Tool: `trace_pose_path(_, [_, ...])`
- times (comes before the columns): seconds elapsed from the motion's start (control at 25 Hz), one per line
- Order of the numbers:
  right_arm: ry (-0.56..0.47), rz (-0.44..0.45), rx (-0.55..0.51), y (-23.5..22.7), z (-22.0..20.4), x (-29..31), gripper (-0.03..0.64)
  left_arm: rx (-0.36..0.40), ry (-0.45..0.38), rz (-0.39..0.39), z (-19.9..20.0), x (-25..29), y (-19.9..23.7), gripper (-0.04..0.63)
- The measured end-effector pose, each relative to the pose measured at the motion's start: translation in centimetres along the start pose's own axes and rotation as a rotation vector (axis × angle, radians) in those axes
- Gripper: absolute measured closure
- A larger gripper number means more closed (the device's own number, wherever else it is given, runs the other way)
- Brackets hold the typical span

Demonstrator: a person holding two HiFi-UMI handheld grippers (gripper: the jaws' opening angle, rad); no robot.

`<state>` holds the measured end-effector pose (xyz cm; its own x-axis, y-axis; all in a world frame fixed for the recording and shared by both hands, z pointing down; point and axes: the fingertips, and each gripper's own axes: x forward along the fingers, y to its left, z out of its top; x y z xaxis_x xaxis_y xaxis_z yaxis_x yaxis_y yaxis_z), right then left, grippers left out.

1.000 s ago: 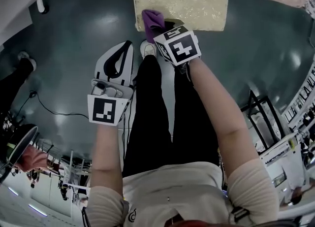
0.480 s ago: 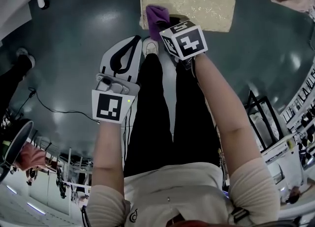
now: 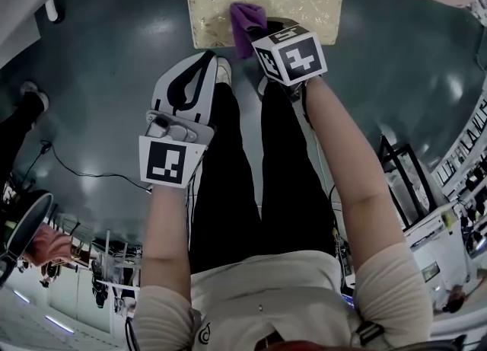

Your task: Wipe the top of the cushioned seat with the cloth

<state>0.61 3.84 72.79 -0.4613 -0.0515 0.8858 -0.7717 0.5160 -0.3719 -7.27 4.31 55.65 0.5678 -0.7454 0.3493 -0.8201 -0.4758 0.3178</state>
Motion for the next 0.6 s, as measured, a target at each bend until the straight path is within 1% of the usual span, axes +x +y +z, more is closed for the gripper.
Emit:
trace_pose_path(0.36, [-0.007,-0.029,0.014,-5.9,-1.9,-3.3,0.537,0.012,0.008,-0.034,0.2,4.3,-5.5,0.581])
trace_pose_path(0.6, [-0.023,-0.055,0.06,-10.0,-3.8,-5.4,0.537,0.041,0.027,-0.05,-0.5,6.7,-8.2,0.581])
